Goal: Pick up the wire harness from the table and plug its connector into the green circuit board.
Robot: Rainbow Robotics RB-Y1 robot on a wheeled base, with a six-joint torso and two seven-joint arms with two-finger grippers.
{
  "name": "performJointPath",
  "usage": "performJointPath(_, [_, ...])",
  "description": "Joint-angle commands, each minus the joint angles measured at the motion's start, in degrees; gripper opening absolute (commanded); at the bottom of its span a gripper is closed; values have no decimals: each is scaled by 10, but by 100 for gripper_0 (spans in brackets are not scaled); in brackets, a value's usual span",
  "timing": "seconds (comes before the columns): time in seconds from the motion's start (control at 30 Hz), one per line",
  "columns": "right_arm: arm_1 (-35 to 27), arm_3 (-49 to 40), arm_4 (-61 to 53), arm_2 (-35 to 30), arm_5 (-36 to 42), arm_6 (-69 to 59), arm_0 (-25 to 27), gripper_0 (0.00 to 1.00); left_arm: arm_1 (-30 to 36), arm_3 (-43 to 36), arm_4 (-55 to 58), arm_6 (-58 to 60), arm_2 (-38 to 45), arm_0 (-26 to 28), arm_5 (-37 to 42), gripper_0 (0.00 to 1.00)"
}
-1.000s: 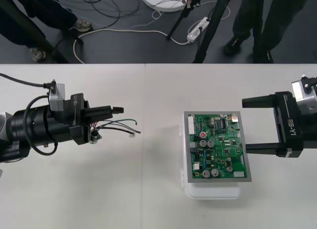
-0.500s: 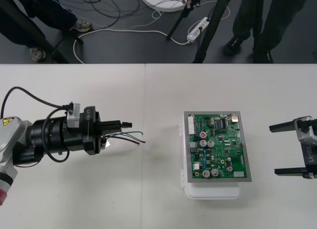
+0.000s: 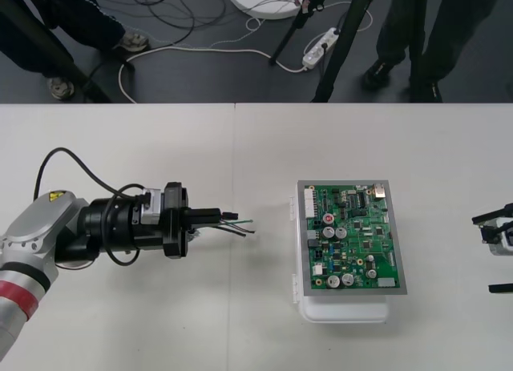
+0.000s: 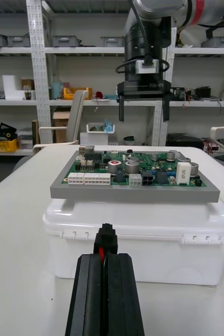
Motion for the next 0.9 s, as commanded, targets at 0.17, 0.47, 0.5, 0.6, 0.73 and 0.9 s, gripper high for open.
performJointPath(0.17, [9, -28, 86, -18, -28, -37, -8, 100, -23, 1, 14, -22, -39, -33, -23, 0])
performJointPath(0.47, [78, -28, 161, -14, -104, -49, -66, 100, -37, 1, 23, -32, -66, -38, -8, 0])
performJointPath(0.5, [83, -27, 168, -10, -106, -52, -70, 100, -41, 0, 23, -32, -69, -39, -7, 0])
performJointPath(0.6, [87, -27, 191, 6, -106, -60, -82, 100, -47, 1, 23, -33, -71, -39, -1, 0])
performJointPath(0.73, [88, -28, 210, 32, -105, -104, -104, 100, -52, 1, 20, -34, -73, -40, 5, 0])
performJointPath(0.9, [88, -27, 223, 61, -104, -128, -128, 100, -54, 0, 20, -34, -89, -40, 27, 0])
